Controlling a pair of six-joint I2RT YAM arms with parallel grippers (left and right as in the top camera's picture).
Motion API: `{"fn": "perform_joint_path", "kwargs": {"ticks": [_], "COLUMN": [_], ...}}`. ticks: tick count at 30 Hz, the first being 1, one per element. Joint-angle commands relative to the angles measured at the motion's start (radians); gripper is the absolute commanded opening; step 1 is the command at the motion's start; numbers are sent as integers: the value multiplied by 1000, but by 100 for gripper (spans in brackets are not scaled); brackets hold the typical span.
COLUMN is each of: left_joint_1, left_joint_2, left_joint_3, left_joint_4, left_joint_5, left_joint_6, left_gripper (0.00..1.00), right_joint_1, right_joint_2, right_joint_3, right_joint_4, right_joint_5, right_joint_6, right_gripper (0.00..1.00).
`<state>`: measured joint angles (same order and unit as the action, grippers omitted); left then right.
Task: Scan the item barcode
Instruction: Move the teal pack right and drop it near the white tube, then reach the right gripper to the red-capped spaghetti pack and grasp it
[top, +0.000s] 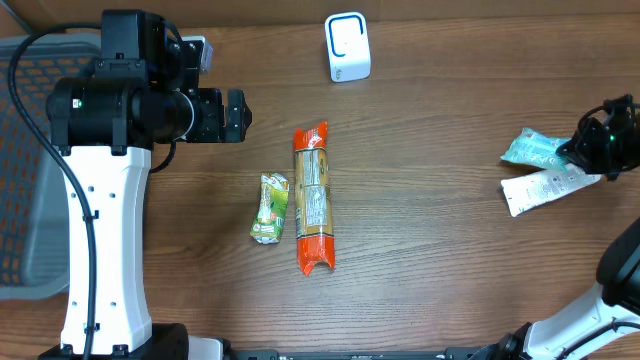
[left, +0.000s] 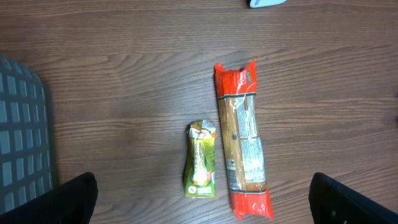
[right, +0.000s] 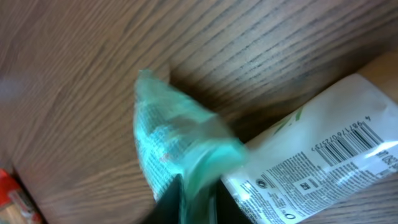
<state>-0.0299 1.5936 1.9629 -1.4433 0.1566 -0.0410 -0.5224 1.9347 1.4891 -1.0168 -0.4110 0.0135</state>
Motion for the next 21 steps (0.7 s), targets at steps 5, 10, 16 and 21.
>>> {"fn": "perform_joint_path", "kwargs": {"ticks": [5,10,16,21], "left_joint_1": [3,3,3,3], "left_joint_2": [0,0,0,0], "left_joint_3": [0,0,0,0], "left_joint_4": [4,4,4,4], "left_joint_5": [-3,-3,-3,-3], "left_joint_6": [23,23,23,23], "left_gripper": [100,100,100,100], "right_joint_1": [0,13,121,301], "right_joint_2": [-28,-72,-110,-107], "right_joint_3": [32,179,331,290], "right_joint_4": [-19,-166,-364,-359], "right_joint_5": [-29,-37,-151,-227], "right_joint_6": [39,40,43,43], "right_gripper": [58,62,86,100]}}
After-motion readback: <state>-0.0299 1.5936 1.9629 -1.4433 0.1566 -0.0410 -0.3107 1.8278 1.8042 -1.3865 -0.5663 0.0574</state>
